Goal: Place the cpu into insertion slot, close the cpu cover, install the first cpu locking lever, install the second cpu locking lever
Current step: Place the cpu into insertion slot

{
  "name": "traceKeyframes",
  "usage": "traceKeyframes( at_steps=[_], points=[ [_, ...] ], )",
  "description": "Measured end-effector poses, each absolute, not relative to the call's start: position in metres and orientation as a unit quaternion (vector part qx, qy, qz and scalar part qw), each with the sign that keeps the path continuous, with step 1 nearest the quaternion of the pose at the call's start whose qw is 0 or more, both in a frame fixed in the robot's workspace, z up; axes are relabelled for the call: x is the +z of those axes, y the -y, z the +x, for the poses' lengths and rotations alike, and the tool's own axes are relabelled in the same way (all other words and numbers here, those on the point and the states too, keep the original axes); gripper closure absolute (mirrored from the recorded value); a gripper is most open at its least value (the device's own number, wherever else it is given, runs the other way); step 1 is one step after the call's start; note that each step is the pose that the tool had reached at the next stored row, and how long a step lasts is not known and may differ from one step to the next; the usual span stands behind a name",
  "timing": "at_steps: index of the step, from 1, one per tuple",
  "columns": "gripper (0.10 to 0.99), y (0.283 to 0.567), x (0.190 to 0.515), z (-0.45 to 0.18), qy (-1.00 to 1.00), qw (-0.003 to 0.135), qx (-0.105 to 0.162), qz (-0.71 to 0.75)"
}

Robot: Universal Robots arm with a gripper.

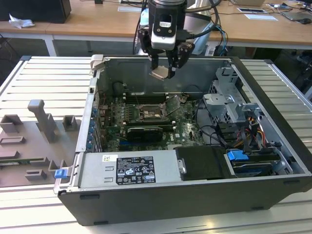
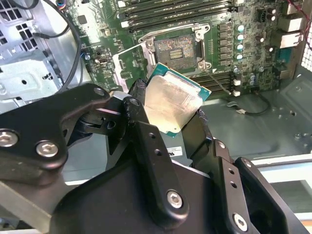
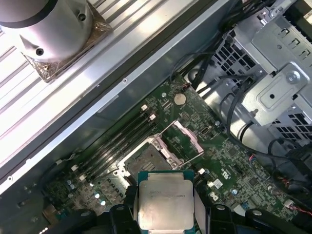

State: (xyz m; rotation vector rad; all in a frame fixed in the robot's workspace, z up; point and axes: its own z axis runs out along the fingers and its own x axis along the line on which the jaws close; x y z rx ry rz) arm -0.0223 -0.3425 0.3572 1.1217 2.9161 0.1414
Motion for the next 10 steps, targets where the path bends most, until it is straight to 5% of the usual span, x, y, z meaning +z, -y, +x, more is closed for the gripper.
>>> traceKeyframes(
  at_steps=[10],
  points=[
    [0.545,0.3425,0.3557,-0.0223,-0.912,0.009,0.045,0.407]
  ],
)
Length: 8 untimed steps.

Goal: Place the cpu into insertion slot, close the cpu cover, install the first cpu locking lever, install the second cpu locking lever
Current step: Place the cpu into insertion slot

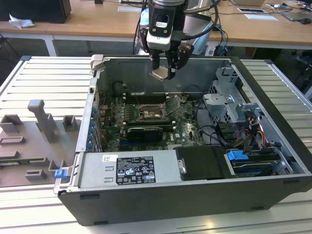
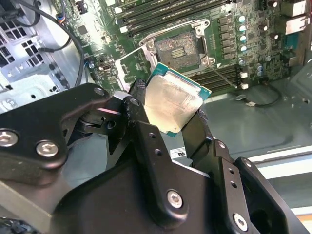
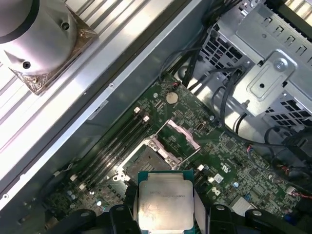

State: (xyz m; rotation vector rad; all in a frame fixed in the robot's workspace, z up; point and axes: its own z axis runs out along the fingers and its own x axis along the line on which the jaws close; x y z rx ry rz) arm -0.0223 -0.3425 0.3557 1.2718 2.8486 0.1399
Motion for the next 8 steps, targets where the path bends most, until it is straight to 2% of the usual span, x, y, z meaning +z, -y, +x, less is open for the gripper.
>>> traceKeyframes(
  at_steps=[8],
  points=[
    [0.545,0.3423,0.3529,-0.0222,-0.887,0.012,0.044,0.459]
  ],
)
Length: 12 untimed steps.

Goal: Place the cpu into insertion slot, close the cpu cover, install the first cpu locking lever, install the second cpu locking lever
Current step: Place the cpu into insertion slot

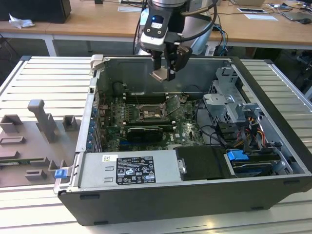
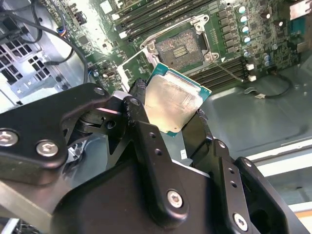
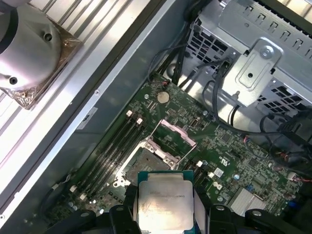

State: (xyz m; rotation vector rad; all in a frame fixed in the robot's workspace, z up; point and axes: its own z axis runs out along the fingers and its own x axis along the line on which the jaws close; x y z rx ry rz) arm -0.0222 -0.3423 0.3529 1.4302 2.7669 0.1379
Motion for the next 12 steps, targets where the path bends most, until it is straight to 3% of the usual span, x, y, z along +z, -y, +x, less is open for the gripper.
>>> traceKeyframes(
  at_steps=[12],
  points=[
    [0.545,0.3416,0.3473,-0.0223,-0.846,0.016,0.043,0.532]
  ],
)
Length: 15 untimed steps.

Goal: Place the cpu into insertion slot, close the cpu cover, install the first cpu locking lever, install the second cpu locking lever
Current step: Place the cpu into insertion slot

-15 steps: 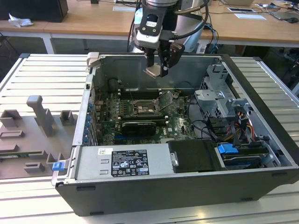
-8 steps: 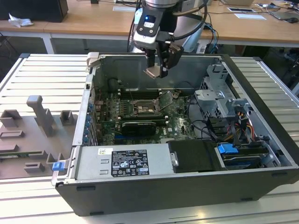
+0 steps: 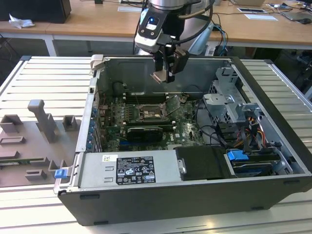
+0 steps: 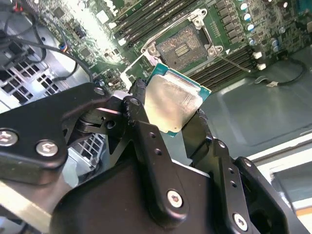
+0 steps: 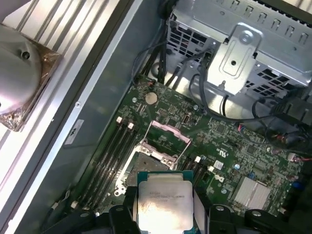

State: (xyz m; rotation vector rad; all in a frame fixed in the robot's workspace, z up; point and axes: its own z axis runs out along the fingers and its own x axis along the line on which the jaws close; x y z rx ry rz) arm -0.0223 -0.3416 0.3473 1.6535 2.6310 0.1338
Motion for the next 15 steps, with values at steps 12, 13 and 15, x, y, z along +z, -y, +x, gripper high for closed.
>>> traceKeyframes(
  at_steps=[12,13,15],
  points=[
    [0.545,0.341,0.318,-0.024,-0.785,0.020,0.041,0.617],
    [0.545,0.341,0.316,-0.024,-0.784,0.020,0.041,0.619],
    [0.545,0.341,0.313,-0.024,-0.783,0.020,0.041,0.620]
  ],
)
